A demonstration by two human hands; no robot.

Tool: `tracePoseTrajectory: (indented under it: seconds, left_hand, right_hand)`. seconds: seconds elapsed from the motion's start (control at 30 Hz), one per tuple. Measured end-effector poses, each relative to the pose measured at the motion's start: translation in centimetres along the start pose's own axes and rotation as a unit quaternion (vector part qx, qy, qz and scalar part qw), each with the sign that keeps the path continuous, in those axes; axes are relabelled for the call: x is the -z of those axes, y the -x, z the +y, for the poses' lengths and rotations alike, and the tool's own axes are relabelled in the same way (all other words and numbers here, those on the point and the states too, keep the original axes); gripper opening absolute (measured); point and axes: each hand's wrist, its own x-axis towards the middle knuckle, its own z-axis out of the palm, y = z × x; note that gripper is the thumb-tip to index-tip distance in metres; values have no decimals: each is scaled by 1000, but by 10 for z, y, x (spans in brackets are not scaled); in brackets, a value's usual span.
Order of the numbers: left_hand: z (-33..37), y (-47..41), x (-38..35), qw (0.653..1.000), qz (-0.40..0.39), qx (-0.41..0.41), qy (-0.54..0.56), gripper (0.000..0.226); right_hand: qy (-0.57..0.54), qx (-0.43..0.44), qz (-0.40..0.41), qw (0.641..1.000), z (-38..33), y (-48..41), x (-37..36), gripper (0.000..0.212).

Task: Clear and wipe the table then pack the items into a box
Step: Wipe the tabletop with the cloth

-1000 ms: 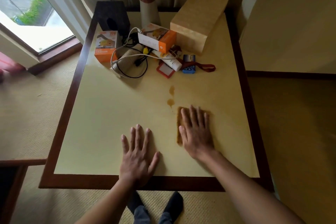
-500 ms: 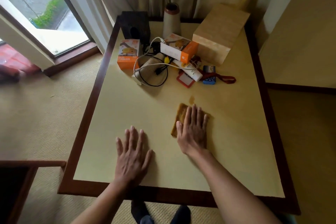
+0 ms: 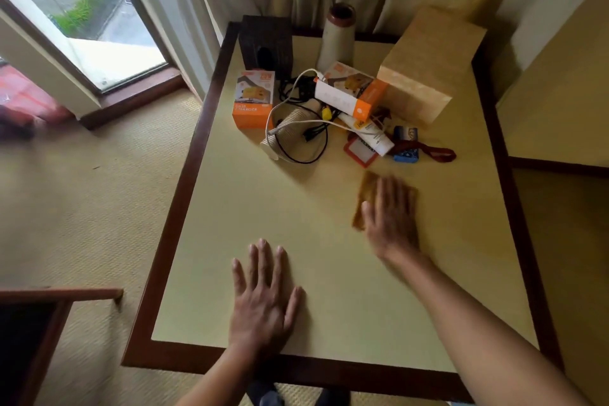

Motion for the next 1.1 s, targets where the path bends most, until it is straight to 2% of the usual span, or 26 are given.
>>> tracePoseTrajectory:
  seconds: [0.07,0.13,0.2,0.3,0.4,0.47,0.63,0.77,0.83,0.97,1.03,1.1]
  left_hand:
    - [0,0,1,1000,-5,0,-2,82]
    - [-1,0,1,1000,-5,1,-4,82]
    - [-1,1,1,1000,-5,-1,-6,82]
    - [-1,0,0,1000,1,-5,0,81]
    - [0,-1,1,1000,-2,-8,-4,81]
    - [-1,0,1,1000,-2,-8,-3,81]
    - [-3,0,1,1000,-8,-11,-2,81]
    - [-4,-2,3,1000,-12,-12,-1,81]
    - [-6,-1,5,1000,-14,-13,-3,81]
    - [-3,0,2,1000,-9,-8,-5,80]
    - [-2,1,0,1000,1,-3,-3,80]
    - [0,2,-3,1000,6,11,-1,80]
  right_hand:
    - [0,-91,-6,996,3,-9,3,78]
    - [-5,-127,-4,992,-24,-10,3,80]
    - [-13,-83,-12,996,-61,-6,0,79]
    - [5,50,-33,998,-96,-1,-5,74]
    - [12,84,-40,996,-87,-6,-3,71]
    - [6,35,-15,999,-67,-5,-2,71]
    - [-20,-157,18,987,-3,-2,8,69]
    - [-23,-226,3,974,-20,-12,6,71]
    - [-22,-177,5,984,-48,-12,3,70]
    - [-2,31,-29,999,-90,26,-3,65]
    - [-11,89,-54,994,-75,51,-1,63]
    - [-17,100,-67,993,-34,68,3,63]
